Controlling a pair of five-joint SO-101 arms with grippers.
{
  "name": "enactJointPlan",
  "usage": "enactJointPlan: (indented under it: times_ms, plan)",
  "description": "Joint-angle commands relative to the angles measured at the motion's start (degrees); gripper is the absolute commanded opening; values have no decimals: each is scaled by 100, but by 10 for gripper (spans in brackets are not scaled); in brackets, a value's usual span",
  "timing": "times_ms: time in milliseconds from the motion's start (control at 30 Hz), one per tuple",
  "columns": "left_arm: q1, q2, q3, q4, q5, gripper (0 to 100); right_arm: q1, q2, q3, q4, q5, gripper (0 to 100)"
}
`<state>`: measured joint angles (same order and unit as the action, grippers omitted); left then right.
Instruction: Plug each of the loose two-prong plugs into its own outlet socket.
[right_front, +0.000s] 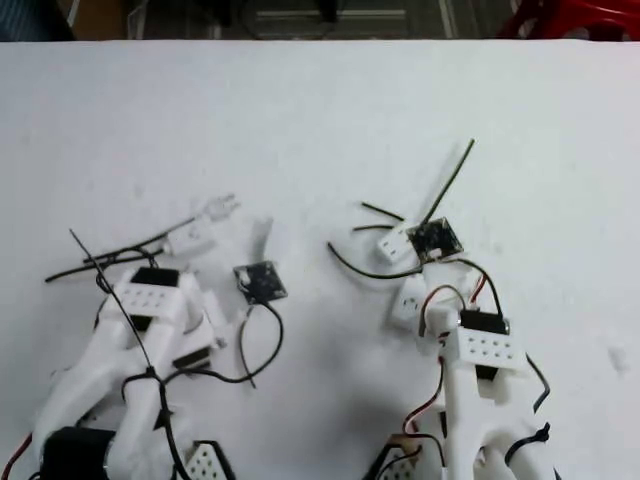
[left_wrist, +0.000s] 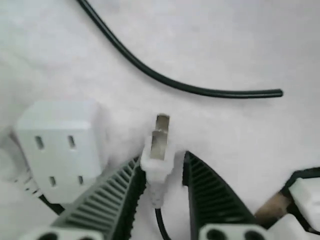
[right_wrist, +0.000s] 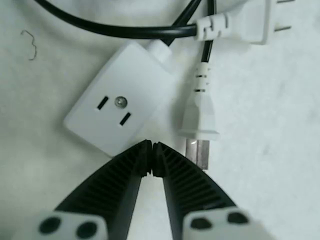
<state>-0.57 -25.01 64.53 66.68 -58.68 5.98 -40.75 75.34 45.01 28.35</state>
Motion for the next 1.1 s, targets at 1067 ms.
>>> enactJointPlan:
  times_ms: [1067]
  plan:
    - [866,4,123,-220,1037,43,-57,-163,-26,-40,9,21]
